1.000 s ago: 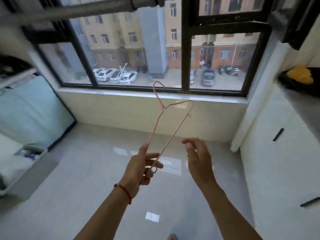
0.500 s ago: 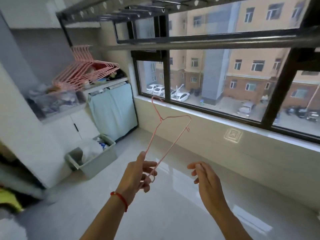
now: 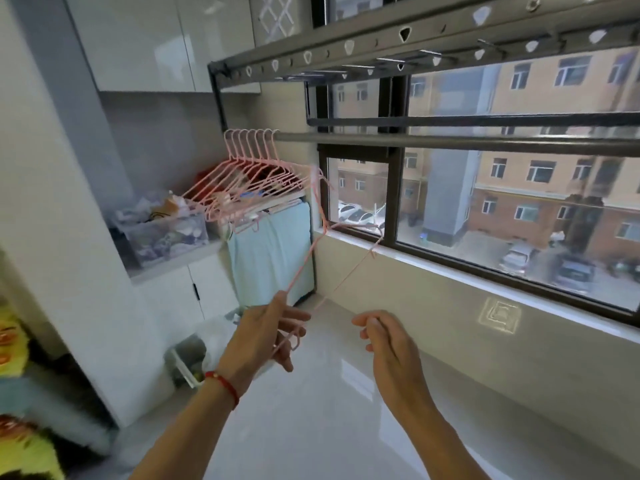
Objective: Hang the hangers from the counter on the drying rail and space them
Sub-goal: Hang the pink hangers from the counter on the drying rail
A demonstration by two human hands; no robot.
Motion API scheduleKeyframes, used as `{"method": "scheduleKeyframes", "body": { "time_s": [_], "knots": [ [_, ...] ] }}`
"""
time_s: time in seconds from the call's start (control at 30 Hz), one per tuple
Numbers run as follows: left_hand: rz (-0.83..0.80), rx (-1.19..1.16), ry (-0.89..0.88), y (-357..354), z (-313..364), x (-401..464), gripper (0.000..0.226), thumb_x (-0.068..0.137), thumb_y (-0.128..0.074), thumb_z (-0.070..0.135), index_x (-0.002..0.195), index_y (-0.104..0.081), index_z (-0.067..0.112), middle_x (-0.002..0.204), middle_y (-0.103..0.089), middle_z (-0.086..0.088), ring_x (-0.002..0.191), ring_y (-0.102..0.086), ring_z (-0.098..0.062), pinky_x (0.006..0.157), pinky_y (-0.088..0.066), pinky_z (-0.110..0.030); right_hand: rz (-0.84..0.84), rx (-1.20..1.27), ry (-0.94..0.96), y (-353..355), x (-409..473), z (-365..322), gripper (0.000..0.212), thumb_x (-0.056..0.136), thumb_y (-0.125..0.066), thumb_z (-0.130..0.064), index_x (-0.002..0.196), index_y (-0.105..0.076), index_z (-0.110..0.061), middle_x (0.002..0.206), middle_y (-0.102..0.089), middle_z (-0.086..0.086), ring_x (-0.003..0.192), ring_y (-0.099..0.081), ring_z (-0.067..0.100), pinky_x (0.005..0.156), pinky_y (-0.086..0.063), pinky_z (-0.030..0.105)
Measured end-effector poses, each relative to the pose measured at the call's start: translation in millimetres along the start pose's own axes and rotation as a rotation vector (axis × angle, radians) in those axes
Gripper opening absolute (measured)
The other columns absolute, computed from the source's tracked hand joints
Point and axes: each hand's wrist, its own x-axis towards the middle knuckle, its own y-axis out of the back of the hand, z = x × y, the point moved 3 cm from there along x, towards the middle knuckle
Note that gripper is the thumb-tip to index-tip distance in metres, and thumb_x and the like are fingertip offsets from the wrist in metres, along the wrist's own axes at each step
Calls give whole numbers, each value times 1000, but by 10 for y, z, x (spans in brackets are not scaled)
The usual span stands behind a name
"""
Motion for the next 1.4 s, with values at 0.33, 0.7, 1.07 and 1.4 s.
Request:
{"method": "scheduleKeyframes", "body": {
  "time_s": [0.33, 0.7, 1.07, 1.4],
  "knots": [
    [63, 32, -32, 510, 547, 1253, 59, 108, -37, 48, 92, -82, 13, 91, -77, -20, 64, -57, -35, 56, -55, -38, -17, 88, 65, -772, 1273, 100, 30, 94, -40, -35, 97, -68, -25, 94, -68, -10, 88, -63, 12, 79, -54, 36],
    [-10, -15, -111, 918, 932, 2524, 59, 108, -36, 48, 97, -80, 11, 93, -75, -24, 59, -55, -28, 52, -51, -32, 44, 7, 102, -1247, 2100, 200, 28, 98, -41, -30, 95, -69, -31, 97, -68, -10, 92, -64, 13, 82, -55, 43],
    [-99, 51, -110, 1074, 607, 3190, 54, 109, -34, 47, 104, -79, 17, 99, -70, -26, 54, -54, -22, 49, -51, -30, 128, -84, 69, -1666, 2444, 426, 35, 103, -46, -13, 93, -67, -39, 99, -67, -6, 86, -64, 17, 75, -55, 47],
    [-161, -13, -154, 1172, 480, 3385, 46, 107, -36, 48, 110, -76, 24, 92, -70, -23, 62, -52, -26, 57, -53, -37, 138, -102, 39, -1881, 2451, 594, 41, 102, -47, -6, 89, -68, -39, 96, -65, -7, 80, -65, 17, 64, -55, 37]
  ]
}}
